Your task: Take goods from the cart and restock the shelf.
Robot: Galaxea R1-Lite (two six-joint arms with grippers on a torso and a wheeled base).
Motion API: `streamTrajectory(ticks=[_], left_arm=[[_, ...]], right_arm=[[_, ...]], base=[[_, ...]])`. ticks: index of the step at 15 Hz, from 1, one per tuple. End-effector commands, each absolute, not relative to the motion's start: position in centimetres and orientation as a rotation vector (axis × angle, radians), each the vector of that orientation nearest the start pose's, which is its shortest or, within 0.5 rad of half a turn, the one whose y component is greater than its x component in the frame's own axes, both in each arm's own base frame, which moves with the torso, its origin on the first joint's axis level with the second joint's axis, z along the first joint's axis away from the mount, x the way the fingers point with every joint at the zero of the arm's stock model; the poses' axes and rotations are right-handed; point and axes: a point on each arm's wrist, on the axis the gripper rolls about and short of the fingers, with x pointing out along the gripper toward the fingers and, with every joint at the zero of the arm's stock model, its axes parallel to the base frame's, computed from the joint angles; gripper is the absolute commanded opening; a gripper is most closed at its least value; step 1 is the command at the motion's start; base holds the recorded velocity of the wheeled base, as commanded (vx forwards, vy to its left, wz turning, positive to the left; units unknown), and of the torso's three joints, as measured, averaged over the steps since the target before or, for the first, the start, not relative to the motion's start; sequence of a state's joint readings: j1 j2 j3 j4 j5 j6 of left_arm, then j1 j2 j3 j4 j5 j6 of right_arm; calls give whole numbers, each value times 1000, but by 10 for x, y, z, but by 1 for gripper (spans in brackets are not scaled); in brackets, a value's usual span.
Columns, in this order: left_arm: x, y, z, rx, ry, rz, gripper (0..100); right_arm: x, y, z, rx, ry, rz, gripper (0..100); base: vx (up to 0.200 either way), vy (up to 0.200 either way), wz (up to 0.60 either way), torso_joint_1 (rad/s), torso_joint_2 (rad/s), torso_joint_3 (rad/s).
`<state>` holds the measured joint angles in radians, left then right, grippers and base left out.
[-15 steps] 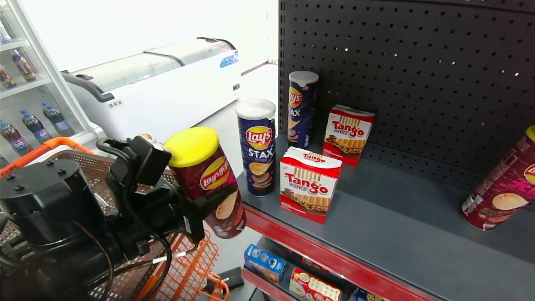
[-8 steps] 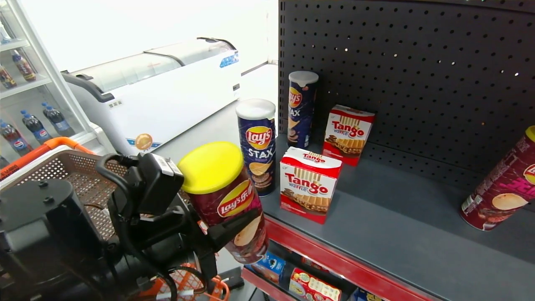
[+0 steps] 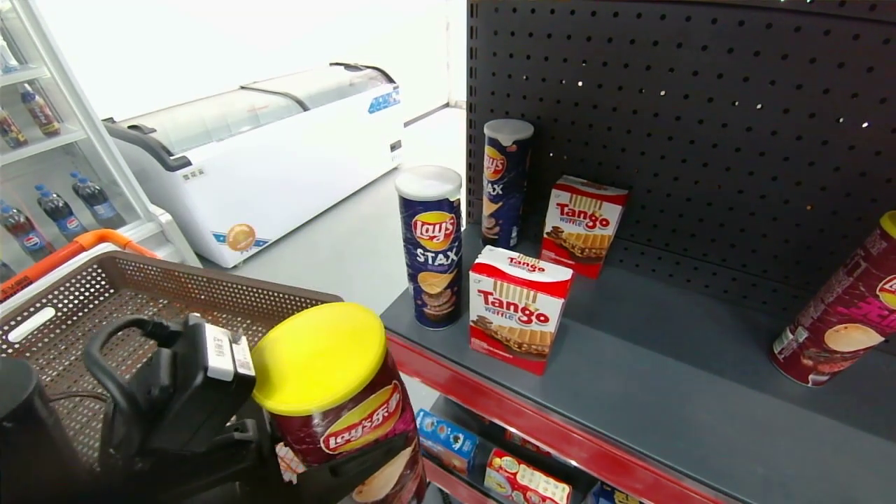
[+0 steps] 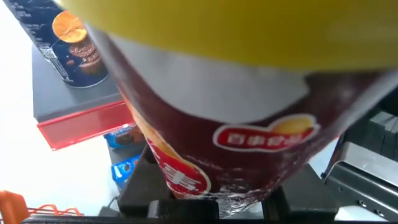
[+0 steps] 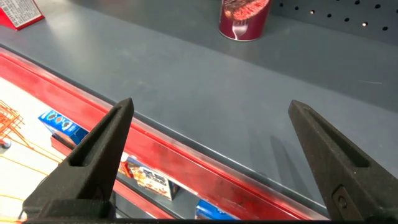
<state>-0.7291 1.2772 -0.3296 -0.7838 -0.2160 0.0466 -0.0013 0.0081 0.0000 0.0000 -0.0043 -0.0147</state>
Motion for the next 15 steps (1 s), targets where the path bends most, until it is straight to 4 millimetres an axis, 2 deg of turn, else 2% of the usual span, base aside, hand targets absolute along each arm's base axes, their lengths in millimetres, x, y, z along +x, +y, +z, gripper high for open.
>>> streamTrajectory(ticks=[1,4,15], left_arm=[[124,-118,179,76,108,-953,0],[124,-118,180,76,102,-954,0],[124,-118,180,75,101,-957,0]], right_arm=[[-22,0,76,-15,9,-5,100],[-22,0,76,-15,9,-5,100],[-22,0,76,-15,9,-5,100]], base=[[0,0,0,0,0,0],[0,0,0,0,0,0],[0,0,-600,3,4,4]])
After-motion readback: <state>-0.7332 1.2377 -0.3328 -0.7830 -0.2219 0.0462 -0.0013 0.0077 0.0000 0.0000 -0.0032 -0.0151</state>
